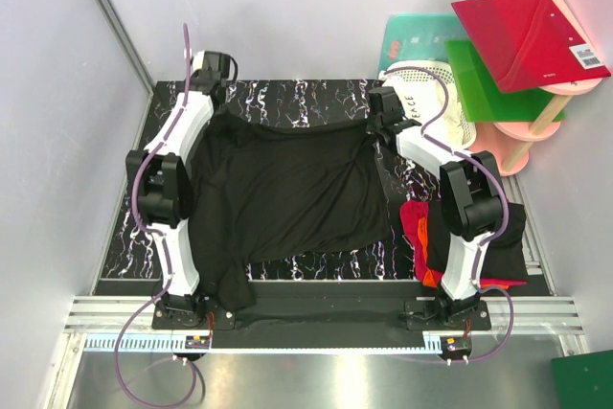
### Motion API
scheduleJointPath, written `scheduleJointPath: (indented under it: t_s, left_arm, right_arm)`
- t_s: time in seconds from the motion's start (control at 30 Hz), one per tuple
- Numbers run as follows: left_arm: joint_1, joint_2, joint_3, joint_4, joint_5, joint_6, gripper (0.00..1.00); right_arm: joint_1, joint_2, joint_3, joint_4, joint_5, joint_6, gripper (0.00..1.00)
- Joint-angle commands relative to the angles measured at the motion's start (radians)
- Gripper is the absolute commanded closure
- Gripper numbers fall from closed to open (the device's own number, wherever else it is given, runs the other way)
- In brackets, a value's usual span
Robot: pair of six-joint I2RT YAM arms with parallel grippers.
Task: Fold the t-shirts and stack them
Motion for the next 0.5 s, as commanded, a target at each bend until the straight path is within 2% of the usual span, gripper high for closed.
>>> scheduleJointPath:
  t_s: [0.0, 0.17, 0.47]
  left_arm:
    - [0.002, -0.217, -0.222, -0.007, -0.062, -0.100, 1.00]
    - [0.010, -0.308, -0.378, -0.074, -0.126, -0.149, 1.00]
    - [0.017, -0.383, -0.560, -0.162, -0.099, -0.183, 1.00]
  right_arm:
    - [-0.004, -0.110, -0.044, -0.056, -0.017, 0.033, 1.00]
    - [-0.004, -0.138, -0.100, -0.121, -0.023, 0.058, 1.00]
    - [-0.003, -0.067, -0.091, -0.265, -0.058, 0.104, 1.00]
